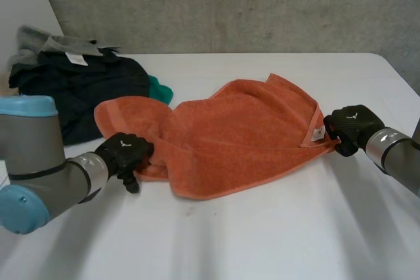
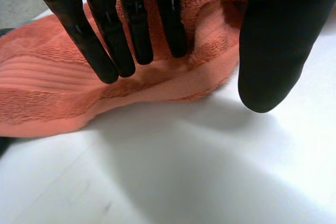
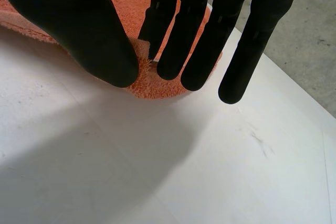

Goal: Fold the laundry.

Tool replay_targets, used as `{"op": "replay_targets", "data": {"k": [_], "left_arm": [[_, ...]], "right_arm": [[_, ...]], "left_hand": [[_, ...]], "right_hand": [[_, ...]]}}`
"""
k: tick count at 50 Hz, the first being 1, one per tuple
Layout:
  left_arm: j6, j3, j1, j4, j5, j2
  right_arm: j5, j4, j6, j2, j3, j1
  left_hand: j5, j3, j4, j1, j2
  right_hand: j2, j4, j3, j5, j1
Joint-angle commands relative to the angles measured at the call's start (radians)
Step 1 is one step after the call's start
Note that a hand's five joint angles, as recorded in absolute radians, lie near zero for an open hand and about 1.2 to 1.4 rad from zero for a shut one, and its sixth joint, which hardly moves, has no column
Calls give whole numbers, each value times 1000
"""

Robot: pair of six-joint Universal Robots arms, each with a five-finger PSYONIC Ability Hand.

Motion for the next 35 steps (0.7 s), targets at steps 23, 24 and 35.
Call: {"op": "replay_targets", "data": {"k": [23,24,35], "left_arm": [[-110,60,-66,10,-113,256],[-123,55,-52,-7,-97,284],[-149,49,149,-347,160,465]], "right_arm": [[0,207,-189,-169,-19,-100],[2,242,-219,-187,-22,-110],[29,845,-632,-362,-31,-226]], "left_hand": [[830,820,829,827,819],[830,820,829,827,819],[830,820,829,827,819]], "right_hand": [[221,202,211,229,273],[221,202,211,229,273],[221,202,211,229,273]]}}
